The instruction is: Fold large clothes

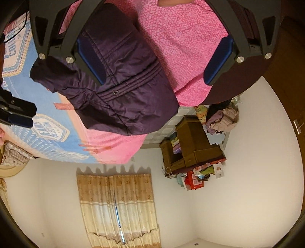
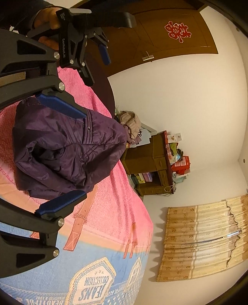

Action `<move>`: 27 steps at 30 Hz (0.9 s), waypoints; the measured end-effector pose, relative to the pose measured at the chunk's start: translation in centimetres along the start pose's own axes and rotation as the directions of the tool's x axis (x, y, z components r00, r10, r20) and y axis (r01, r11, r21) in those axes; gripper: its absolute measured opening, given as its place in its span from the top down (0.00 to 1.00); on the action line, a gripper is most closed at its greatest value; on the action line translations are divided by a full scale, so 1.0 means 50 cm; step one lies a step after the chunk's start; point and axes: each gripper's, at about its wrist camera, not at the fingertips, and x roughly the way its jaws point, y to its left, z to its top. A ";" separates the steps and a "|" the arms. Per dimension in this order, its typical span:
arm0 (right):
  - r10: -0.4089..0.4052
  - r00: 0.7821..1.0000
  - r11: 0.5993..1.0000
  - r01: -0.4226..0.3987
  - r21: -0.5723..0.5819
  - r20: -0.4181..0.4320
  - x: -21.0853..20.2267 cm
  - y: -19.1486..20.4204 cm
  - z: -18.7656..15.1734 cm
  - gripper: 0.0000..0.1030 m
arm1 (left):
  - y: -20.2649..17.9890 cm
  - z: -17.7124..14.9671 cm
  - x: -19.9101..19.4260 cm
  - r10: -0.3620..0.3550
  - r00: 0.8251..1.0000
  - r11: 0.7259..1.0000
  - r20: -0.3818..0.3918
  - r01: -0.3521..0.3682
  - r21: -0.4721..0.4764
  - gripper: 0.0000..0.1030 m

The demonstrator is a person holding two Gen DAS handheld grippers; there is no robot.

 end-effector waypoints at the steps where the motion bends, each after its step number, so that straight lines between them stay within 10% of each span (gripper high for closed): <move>1: 0.002 1.000 1.000 -0.002 -0.004 0.001 -0.001 0.002 0.000 0.24 | 0.000 0.000 -0.001 -0.002 1.000 1.000 -0.001 0.002 0.002 0.00; 27: 0.054 0.997 0.996 -0.050 -0.076 0.057 -0.048 0.057 0.008 0.24 | 0.045 0.012 -0.026 0.039 0.997 0.998 0.061 -0.035 -0.052 0.00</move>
